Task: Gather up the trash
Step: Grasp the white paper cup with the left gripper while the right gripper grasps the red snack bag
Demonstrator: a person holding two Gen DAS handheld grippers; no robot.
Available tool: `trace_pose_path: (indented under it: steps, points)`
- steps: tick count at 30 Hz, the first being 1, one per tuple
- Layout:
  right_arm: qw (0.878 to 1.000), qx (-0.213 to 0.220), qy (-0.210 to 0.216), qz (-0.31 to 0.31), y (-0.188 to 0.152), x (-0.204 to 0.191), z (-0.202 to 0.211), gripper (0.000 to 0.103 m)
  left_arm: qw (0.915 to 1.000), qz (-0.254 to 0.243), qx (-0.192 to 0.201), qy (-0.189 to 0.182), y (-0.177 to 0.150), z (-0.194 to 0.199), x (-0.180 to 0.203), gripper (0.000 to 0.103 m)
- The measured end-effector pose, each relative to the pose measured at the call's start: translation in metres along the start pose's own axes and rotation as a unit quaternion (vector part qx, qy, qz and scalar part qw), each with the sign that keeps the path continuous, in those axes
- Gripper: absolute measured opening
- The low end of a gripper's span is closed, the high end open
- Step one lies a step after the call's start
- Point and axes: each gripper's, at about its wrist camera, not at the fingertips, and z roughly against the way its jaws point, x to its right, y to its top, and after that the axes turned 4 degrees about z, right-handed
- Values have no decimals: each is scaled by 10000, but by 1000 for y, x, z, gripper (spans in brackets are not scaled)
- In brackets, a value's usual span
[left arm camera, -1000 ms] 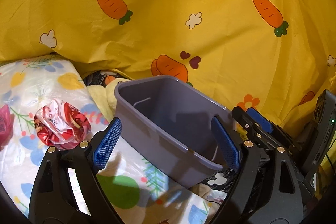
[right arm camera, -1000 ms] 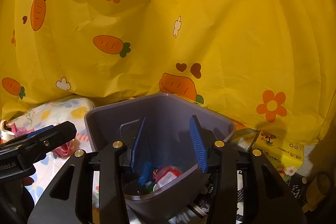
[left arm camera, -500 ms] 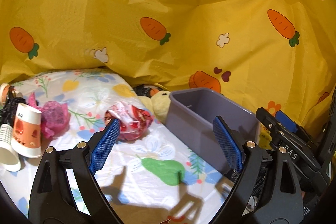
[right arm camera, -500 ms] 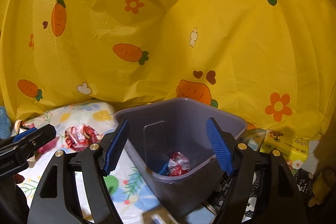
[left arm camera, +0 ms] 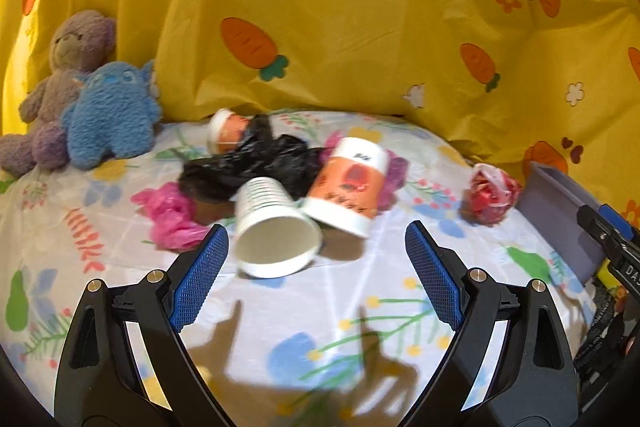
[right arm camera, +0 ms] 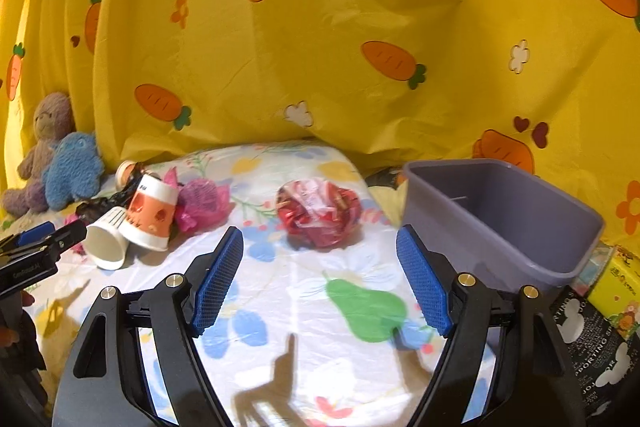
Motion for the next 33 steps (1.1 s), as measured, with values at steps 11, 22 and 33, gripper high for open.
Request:
trace_pose_path:
  steps: [11,22,33]
  points:
    - [9986,-271,312,326,0,-44,-23,77,9973,-43,-613,401,1,-41,-41,68]
    - [9985,-453,-72,304,4,-17,-43,77,9925,-27,-1180,308,2,-76,-35,4]
    - [9971,-573,-367,331,17,4,-70,77,9965,628,-557,55,5,-27,-53,2]
